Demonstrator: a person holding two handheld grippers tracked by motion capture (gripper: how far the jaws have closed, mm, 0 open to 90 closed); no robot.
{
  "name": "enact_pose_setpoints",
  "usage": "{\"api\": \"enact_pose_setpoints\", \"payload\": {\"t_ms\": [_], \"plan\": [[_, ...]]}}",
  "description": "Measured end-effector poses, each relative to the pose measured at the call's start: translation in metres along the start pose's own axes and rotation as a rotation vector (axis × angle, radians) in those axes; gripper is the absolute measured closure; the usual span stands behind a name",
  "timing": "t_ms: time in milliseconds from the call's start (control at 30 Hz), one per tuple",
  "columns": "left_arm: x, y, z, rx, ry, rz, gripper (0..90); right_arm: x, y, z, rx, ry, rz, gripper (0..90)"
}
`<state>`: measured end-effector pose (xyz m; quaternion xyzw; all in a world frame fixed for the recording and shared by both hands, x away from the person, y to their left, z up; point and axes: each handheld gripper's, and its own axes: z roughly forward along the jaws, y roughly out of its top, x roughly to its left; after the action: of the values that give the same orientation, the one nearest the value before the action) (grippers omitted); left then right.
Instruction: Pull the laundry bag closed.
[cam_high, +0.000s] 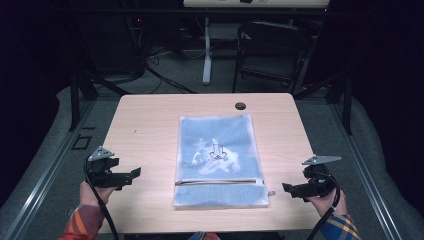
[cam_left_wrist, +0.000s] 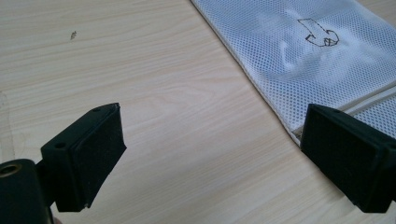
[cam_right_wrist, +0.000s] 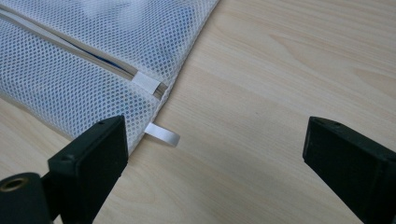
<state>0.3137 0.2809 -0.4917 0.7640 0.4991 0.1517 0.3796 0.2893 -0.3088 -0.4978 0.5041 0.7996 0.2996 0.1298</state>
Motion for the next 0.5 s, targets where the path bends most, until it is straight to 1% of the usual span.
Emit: {"api": "enact_pose_setpoints", "payload": {"t_ms": [100, 133, 167, 267, 300, 367, 400, 433, 500], "plan": [[0.000, 0.000, 0.002, -0.001, -0.001, -0.003, 5.7, 0.000, 0.001, 0.001, -0.001, -0.002, -0.008, 6.3], [0.000, 0.001, 0.002, 0.008, -0.001, 0.000, 5.2, 0.001, 0.001, 0.001, -0.002, 0.002, -0.009, 6.3], [-0.001, 0.001, 0.003, 0.001, 0.001, -0.002, 4.2, 0.002, 0.002, 0.002, -0.001, 0.006, -0.014, 6.3], [-0.001, 0.003, 0.005, 0.002, -0.001, 0.004, 4.0, 0.005, 0.004, 0.004, 0.009, 0.015, -0.021, 6.3], [-0.001, 0.004, 0.005, 0.011, -0.006, 0.011, 3.9, 0.006, 0.005, 0.005, 0.013, 0.011, -0.029, 6.2], [-0.002, 0.005, 0.008, 0.009, -0.010, 0.013, 3.8, 0.008, 0.006, 0.006, 0.028, 0.014, -0.042, 6.2], [-0.002, 0.005, 0.008, 0.009, -0.010, 0.013, 3.7, 0.008, 0.006, 0.006, 0.028, 0.014, -0.042, 6.2], [-0.004, 0.007, 0.011, 0.013, -0.020, 0.018, 3.4, 0.011, 0.008, 0.008, 0.029, 0.023, -0.050, 6.2], [-0.005, 0.009, 0.012, 0.017, -0.026, 0.022, 3.3, 0.012, 0.008, 0.008, 0.029, 0.019, -0.056, 6.3]]}}
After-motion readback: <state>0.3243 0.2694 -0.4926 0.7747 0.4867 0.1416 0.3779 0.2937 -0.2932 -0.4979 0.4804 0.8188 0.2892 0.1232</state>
